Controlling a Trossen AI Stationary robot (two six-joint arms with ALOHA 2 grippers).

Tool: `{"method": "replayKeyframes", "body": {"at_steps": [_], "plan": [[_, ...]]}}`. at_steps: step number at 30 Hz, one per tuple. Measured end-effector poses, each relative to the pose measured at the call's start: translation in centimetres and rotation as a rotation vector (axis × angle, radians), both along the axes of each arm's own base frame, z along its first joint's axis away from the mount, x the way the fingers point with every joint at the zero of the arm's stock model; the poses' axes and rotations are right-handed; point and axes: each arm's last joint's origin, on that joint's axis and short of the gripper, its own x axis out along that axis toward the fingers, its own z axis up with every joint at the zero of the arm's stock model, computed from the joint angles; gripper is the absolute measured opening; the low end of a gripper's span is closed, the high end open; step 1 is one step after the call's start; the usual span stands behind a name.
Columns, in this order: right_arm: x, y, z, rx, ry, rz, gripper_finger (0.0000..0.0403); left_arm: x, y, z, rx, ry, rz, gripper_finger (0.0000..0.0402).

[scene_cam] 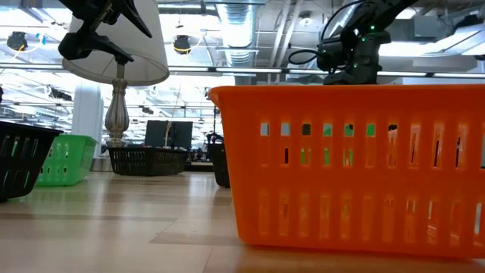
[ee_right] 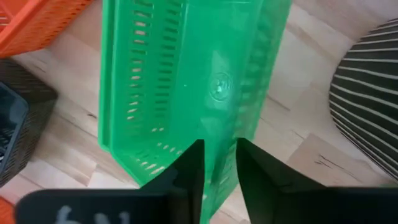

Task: Stack baskets by color
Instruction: Stack the bottom green bin on top of the top green bin

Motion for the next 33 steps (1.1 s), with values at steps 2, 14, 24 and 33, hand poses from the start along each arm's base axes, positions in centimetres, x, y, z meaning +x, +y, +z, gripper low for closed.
{"method": "replayKeyframes", "body": {"at_steps": [2, 14, 24, 33], "plan": [[0.04, -0.03, 0.01, -0.004, -0.005, 0.0, 0.0133, 0.0, 0.0, 0.0, 0.0, 0.0, 0.0, 0.0251], [0.03, -0.04, 0.01, -0.001, -0.002, -0.022, 0.0102, 0.0, 0.0, 0.0, -0.001, 0.0, 0.001, 0.0251], [0.07, 0.02, 0.02, 0.001, -0.008, 0.003, 0.0021, 0.0, 0.0, 0.0, -0.002, -0.001, 0.001, 0.0251], [0.18, -0.01, 0.23, 0.007, -0.027, 0.012, 0.0012, 0.01, 0.0, 0.0, -0.006, -0.003, 0.004, 0.0251]]}}
